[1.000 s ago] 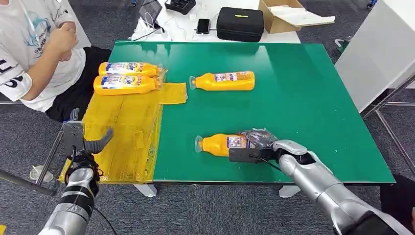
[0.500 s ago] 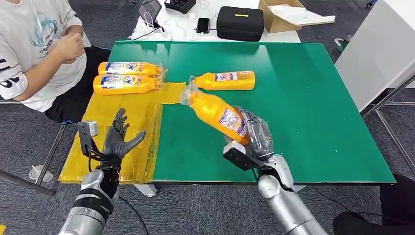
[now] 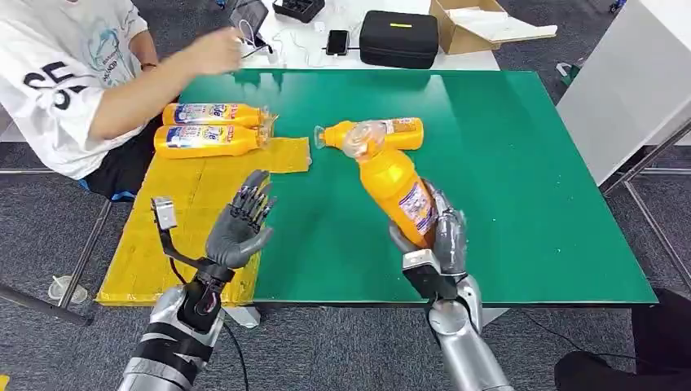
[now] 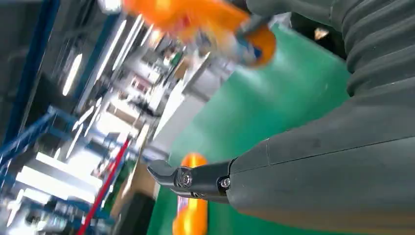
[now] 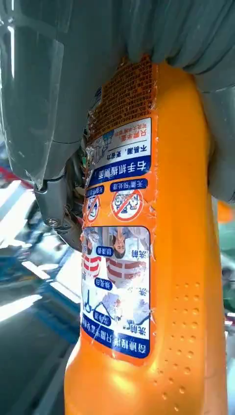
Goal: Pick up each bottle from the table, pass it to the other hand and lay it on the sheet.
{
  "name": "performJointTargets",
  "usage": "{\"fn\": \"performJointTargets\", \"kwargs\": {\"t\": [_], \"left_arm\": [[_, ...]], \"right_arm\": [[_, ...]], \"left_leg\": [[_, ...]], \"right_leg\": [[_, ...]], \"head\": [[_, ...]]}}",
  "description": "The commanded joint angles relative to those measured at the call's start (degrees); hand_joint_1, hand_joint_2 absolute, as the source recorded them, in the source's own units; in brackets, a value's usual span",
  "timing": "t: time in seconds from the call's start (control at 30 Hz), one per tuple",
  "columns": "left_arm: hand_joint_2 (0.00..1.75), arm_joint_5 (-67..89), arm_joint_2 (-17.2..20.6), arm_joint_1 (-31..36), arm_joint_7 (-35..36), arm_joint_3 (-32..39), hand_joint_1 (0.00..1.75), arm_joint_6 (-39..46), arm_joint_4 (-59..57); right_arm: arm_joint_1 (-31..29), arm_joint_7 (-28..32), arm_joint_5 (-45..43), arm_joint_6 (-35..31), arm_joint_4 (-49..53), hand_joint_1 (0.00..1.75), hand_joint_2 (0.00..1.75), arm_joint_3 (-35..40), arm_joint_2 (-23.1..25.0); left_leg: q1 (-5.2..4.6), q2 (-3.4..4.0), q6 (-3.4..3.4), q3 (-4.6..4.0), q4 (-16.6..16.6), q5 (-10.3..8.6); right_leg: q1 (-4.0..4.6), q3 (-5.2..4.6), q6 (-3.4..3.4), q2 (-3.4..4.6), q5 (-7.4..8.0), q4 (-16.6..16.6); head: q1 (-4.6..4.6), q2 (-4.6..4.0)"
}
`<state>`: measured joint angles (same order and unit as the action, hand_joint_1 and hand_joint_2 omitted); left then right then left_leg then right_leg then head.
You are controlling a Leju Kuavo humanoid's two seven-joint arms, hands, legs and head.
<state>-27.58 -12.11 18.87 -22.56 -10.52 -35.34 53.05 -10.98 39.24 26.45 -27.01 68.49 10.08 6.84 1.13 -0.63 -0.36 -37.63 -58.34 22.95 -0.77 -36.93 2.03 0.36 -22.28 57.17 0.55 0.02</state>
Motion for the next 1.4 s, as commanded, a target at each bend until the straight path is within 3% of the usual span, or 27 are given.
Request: {"fn": "performJointTargets", "kwargs": {"t": [0.03,0.2,0.63,1.03,1.37,1.4], "left_arm": [[1.75,1.12,2.24,1.22,-1.08,-11.72,0.0,2.05,-0.08],[1.75,1.04,2.73,1.6,-1.55,-12.35,0.0,1.88,-0.42],[1.75,3.31,1.25,5.81,-1.3,-16.12,0.0,2.85,-8.36],[1.75,1.68,1.14,7.12,-0.67,-17.08,0.0,1.82,-11.94],[1.75,1.84,1.29,6.99,-2.01,-17.06,0.0,1.74,-11.34],[1.75,1.18,1.14,6.74,-2.0,-16.61,0.14,1.51,-11.08]], "right_arm": [[-4.57,0.76,-1.11,-0.04,-17.69,1.75,1.75,5.41,6.99],[-4.91,0.76,-3.1,1.59,-17.84,1.75,1.75,6.25,5.94],[-11.56,-0.19,1.23,1.16,-31.99,1.75,1.75,14.84,12.75],[-12.19,-2.86,-2.99,1.93,-37.96,1.75,1.75,23.49,13.16],[-12.93,-3.51,-4.13,2.27,-39.78,1.75,1.75,23.72,13.16],[-12.97,-3.64,-4.25,2.38,-40.09,1.75,1.75,23.49,13.16]], "left_leg": [[0.03,0.19,0.03,0.28,0.04,0.08],[0.03,0.13,0.06,0.28,0.05,0.07],[0.06,0.24,0.06,0.4,0.02,0.13],[0.07,0.1,0.05,0.47,0.03,0.16],[0.06,0.02,0.11,0.49,-0.03,0.17],[0.08,0.02,0.1,0.45,-0.03,0.16]], "right_leg": [[0.05,0.24,-0.08,0.14,-0.03,-0.05],[0.06,0.24,-0.06,0.06,-0.04,-0.05],[0.11,0.32,-0.09,0.14,-0.08,-0.02],[0.11,0.45,-0.12,-0.02,-0.18,-0.03],[0.12,0.48,-0.11,-0.13,-0.21,0.0],[0.13,0.45,-0.1,-0.13,-0.2,-0.01]], "head": [[0.0,-0.02],[0.02,-0.02],[0.02,-0.02],[0.0,-0.02],[0.0,-0.02],[0.02,-0.02]]}}
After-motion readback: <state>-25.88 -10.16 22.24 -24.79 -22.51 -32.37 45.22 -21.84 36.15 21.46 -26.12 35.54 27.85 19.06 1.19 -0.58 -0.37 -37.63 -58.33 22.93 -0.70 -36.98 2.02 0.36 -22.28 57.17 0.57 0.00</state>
